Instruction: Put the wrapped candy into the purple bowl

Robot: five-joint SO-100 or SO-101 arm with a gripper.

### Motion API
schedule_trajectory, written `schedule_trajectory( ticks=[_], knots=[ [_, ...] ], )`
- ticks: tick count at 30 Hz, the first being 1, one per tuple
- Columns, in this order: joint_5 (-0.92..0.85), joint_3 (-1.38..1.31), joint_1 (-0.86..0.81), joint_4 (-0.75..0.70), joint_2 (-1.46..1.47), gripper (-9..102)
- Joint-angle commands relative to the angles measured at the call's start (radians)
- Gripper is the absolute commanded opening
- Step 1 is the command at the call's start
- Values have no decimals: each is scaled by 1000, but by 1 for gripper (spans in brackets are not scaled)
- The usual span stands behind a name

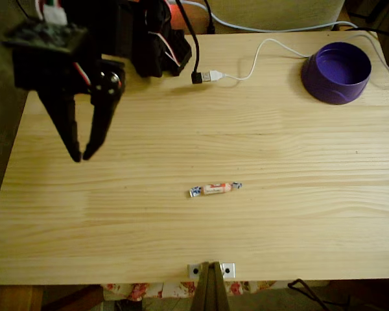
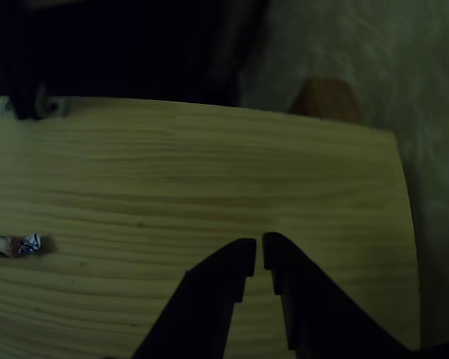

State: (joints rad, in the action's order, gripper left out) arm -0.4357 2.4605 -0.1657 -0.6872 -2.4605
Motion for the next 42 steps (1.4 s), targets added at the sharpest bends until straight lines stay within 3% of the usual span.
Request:
schedule_trajectory(
  ticks=[1, 8, 26, 42],
  knots=[
    [-34, -221, 34, -23, 156, 0],
    [-120, -423, 117, -124, 397, 1],
    [-598, -466, 423, -144, 614, 7],
    [-922, -764, 485, -411, 910, 8]
  ],
)
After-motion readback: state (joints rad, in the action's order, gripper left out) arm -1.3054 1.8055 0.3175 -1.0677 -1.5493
